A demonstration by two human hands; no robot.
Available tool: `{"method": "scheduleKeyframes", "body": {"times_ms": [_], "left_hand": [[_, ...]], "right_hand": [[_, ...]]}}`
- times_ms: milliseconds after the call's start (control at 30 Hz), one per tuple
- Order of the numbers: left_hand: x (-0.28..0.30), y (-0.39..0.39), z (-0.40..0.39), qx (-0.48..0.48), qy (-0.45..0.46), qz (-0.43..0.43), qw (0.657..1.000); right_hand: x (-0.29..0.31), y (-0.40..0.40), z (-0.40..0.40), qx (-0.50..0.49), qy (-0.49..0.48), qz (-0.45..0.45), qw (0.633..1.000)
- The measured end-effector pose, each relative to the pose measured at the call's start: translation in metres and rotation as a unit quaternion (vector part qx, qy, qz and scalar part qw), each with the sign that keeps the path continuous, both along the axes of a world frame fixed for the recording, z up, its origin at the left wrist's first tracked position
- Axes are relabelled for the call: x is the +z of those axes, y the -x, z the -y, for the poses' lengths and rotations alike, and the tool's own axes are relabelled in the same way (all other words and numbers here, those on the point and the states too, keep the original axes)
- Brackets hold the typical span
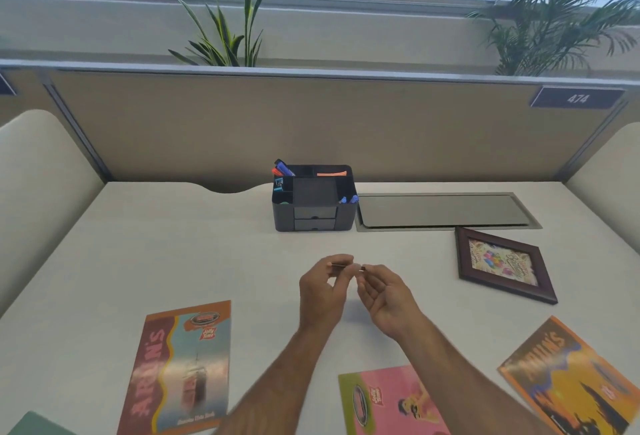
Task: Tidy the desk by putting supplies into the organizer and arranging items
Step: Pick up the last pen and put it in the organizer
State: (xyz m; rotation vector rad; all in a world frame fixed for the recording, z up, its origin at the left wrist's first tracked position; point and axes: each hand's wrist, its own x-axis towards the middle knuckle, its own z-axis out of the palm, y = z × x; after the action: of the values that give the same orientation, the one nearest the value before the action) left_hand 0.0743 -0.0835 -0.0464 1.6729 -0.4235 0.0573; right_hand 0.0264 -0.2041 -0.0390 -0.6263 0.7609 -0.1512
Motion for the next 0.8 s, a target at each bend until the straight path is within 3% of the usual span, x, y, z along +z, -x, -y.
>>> {"method": "scheduleKeyframes", "body": {"times_ms": [100,167,200,300,367,433,567,800], "left_hand": [[0.012,-0.020,0.007,0.002,-0.015,0.022,1.000],[0.021,-0.038,0.010,0.008,-0.041,0.065,0.997],[0.026,-0.048,0.012,0.013,-0.047,0.080,0.996],[0.045,-0.077,0.018,0.018,-0.029,0.080,0.996],[0.057,-0.095,0.023,0.028,-0.012,0.088,0.996],[0.069,-0.112,0.028,0.049,-0.008,0.118,0.992],[0.085,-0.138,0.042,0.063,-0.023,0.172,0.983],[0.063,-0.157,0.067,0.015,-0.132,0.156,0.979]], "right_hand": [[0.001,-0.012,0.006,0.001,0.085,-0.021,0.996],[-0.007,-0.017,0.012,0.018,0.259,-0.086,0.962],[-0.015,-0.018,0.017,0.041,0.390,-0.126,0.911],[-0.046,-0.010,0.030,0.142,0.702,-0.149,0.682],[-0.078,0.000,0.036,0.195,0.800,-0.142,0.550],[-0.092,0.008,0.035,0.236,0.830,-0.151,0.483],[-0.093,0.011,0.033,0.228,0.842,-0.161,0.461],[-0.094,0.011,0.034,0.220,0.852,-0.154,0.450]]}}
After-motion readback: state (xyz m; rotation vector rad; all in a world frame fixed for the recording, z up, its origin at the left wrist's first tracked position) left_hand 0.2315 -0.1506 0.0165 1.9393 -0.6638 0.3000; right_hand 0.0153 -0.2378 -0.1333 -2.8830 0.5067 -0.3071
